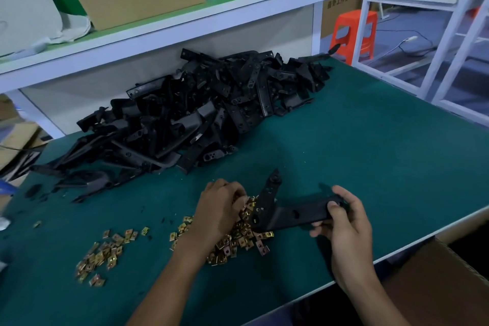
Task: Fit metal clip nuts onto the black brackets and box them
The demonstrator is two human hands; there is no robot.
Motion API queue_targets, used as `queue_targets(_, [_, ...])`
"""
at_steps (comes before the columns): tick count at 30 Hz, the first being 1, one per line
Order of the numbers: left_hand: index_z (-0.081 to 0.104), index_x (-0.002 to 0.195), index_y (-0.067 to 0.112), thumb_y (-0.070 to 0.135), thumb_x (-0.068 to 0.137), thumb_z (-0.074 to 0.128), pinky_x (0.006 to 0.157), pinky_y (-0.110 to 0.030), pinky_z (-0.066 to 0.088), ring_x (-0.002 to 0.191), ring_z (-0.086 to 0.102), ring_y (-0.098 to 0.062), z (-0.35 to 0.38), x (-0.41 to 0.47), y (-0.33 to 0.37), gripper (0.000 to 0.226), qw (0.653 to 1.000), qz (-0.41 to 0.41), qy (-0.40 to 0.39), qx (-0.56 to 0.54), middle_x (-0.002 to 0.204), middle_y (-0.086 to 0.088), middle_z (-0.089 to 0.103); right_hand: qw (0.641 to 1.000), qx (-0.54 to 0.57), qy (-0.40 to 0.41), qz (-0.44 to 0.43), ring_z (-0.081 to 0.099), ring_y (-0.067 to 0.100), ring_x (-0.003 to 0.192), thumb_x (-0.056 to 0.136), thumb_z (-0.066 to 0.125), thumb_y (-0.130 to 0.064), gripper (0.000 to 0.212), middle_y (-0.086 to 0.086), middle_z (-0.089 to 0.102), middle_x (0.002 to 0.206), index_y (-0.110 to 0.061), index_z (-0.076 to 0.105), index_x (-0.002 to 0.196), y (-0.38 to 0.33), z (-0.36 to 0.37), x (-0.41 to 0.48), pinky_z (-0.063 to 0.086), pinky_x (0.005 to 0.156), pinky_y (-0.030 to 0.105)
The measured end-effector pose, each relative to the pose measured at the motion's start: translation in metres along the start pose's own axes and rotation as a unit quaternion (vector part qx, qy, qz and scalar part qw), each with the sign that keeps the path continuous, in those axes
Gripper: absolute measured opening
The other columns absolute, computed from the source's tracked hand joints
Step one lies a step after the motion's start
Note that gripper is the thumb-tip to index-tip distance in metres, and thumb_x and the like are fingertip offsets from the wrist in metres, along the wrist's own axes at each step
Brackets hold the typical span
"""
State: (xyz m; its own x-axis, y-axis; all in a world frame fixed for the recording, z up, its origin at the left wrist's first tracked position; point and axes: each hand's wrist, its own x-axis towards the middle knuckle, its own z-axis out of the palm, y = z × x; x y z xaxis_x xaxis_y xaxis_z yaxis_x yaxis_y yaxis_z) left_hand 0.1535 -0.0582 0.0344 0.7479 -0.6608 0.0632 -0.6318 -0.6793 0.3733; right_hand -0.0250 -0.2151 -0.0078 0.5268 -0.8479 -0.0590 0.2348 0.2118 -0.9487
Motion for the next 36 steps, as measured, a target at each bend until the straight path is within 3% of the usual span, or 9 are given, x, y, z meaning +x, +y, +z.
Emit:
queue_targets(2, [0.065,0.099,0.028,0.034,0.098,0.061,0.087,-0.029,0.039,0.104,0.051,-0.012,-0.005,-0.001,0.002,0.008,0.999,-0.011,0.000,-0.048,0.102,0.009,0.059,1.000,-0.011,-0.007,-0.003,0.059,0.018,0.054,0.105,0.046,-0.003,0.034,-0.004,0.064,0.067,-0.030,0.065,0.112,0.000,0.001,-0.001,0.052,0.047,0.028])
queue_targets(4, [0.061,0.094,0.032,0.034,0.098,0.060,0.074,-0.021,0.041,0.089,0.057,0.001,-0.012,-0.008,0.005,0.005,0.991,-0.028,0.016,-0.129,0.091,0.018,0.064,1.000,-0.023,-0.010,-0.009,0.058,0.016,0.052,0.105,0.045,-0.002,0.034,-0.006,0.062,0.065,-0.029,0.065,0.112,-0.002,0.002,-0.001,0.051,0.046,0.027])
queue_targets(6, [0.058,0.093,0.035,0.035,0.100,0.057,0.065,-0.017,0.042,0.078,0.062,0.004,-0.018,-0.018,0.009,0.007,0.971,-0.063,0.031,-0.230,0.085,0.020,0.069,0.999,-0.036,-0.010,-0.013,0.057,0.017,0.051,0.104,0.046,-0.003,0.034,-0.005,0.060,0.065,-0.031,0.065,0.110,-0.002,0.003,-0.001,0.050,0.045,0.028])
queue_targets(13, [0.066,0.092,0.029,0.020,0.097,0.063,0.081,-0.021,0.047,0.092,0.066,-0.004,-0.027,-0.051,0.015,0.011,0.907,-0.135,0.050,-0.395,0.096,0.009,0.072,0.998,-0.052,-0.010,-0.023,0.053,0.017,0.045,0.103,0.048,-0.003,0.034,-0.009,0.059,0.068,-0.031,0.067,0.106,-0.004,0.005,-0.004,0.047,0.042,0.028])
queue_targets(17, [0.074,0.091,0.033,0.007,0.089,0.071,0.075,-0.017,0.052,0.090,0.069,-0.007,-0.029,-0.073,0.021,0.027,0.865,-0.146,0.043,-0.478,0.095,0.003,0.075,0.998,-0.056,-0.009,-0.035,0.053,0.015,0.044,0.099,0.050,-0.008,0.029,-0.011,0.061,0.068,-0.030,0.066,0.108,-0.003,0.007,-0.004,0.046,0.041,0.027])
queue_targets(23, [0.081,0.090,0.023,0.001,0.090,0.067,0.075,-0.023,0.056,0.085,0.070,-0.011,-0.022,-0.096,0.032,0.026,0.796,-0.173,0.029,-0.580,0.093,-0.003,0.078,0.996,-0.082,-0.008,-0.046,0.051,0.016,0.042,0.090,0.048,-0.028,0.024,-0.010,0.061,0.064,-0.040,0.064,0.104,0.000,0.007,-0.003,0.045,0.043,0.027])
queue_targets(27, [0.081,0.087,0.022,-0.001,0.090,0.067,0.065,-0.022,0.056,0.074,0.068,-0.011,-0.018,-0.103,0.037,0.027,0.791,-0.185,0.032,-0.583,0.084,-0.003,0.076,0.994,-0.098,-0.012,-0.052,0.051,0.016,0.042,0.090,0.048,-0.032,0.024,-0.010,0.060,0.062,-0.044,0.063,0.104,0.001,0.005,-0.003,0.046,0.043,0.027])
queue_targets(36, [0.079,0.090,0.024,0.005,0.090,0.070,0.068,-0.025,0.057,0.077,0.068,-0.014,-0.014,-0.107,0.038,0.021,0.796,-0.197,-0.008,-0.572,0.086,-0.006,0.076,0.990,-0.120,-0.018,-0.065,0.049,0.015,0.039,0.084,0.048,-0.040,0.028,-0.010,0.058,0.060,-0.045,0.064,0.107,0.003,0.004,-0.004,0.040,0.041,0.019])
